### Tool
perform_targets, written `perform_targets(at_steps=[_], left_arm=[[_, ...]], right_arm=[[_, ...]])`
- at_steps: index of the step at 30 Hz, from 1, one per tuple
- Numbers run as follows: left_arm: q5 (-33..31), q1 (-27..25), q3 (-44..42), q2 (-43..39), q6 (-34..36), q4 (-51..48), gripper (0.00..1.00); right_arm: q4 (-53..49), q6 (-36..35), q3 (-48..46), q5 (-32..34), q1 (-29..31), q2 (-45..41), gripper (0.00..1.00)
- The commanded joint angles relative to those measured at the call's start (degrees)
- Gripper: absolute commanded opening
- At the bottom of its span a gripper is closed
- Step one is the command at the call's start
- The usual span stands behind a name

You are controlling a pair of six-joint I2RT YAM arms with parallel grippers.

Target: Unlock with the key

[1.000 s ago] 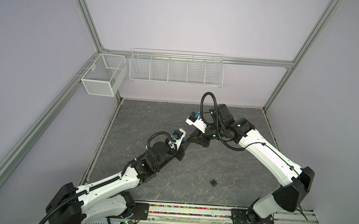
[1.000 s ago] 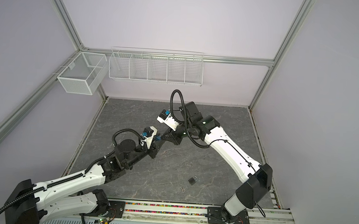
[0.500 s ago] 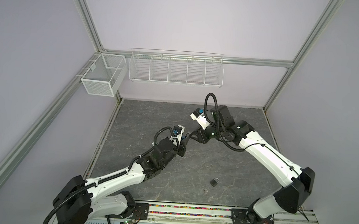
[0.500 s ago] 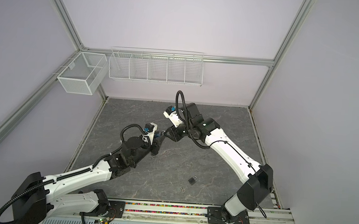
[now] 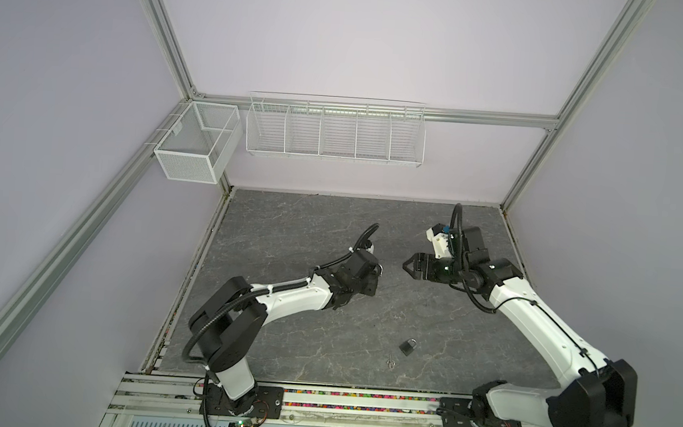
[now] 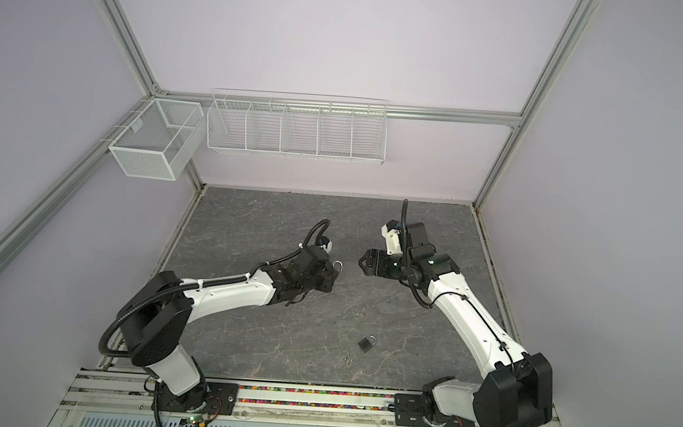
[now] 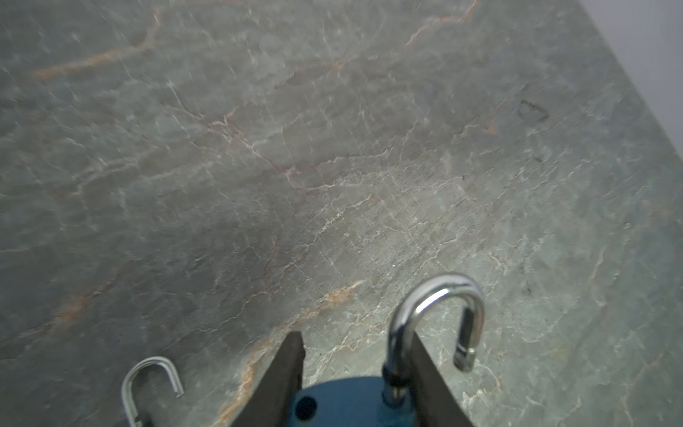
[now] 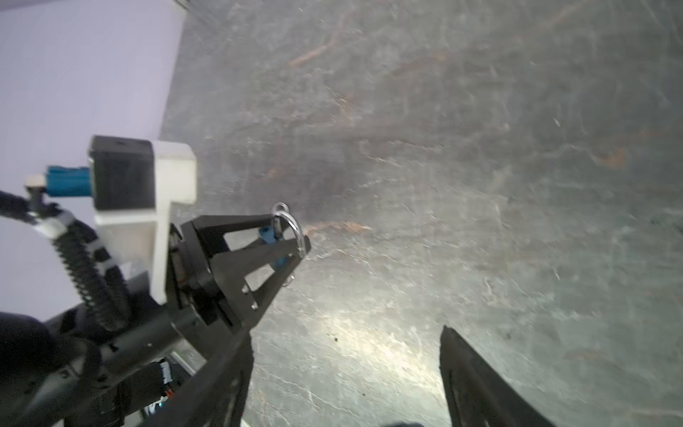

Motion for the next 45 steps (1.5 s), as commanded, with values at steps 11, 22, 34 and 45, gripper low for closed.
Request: perform_targets(at_steps=[11,22,34,45], left_arm=[[3.3,0.9,14.7,13.8,-8.1,-19.6,0.0],[4.3,2.1,16.0,17.3,-9.9,-22.8,0.19],[3.9,2.9,16.4,12.6,-10.3,-25.4,0.59],[7.7,2.9,1.2,-10.4,-15.1,-17.9,0.61]], right_arm=[[-1.6,5.5,-4.7,3.9,-1.0,-1.3,0.85],[-3.4,5.8,-4.6,5.5,0.8,0.3,0.86],[-13.2,7.0,-0.8,10.7,7.2,0.1,0.9],[-11.2,21.7,-15.1,13.0,29.5,-6.6,0.69]])
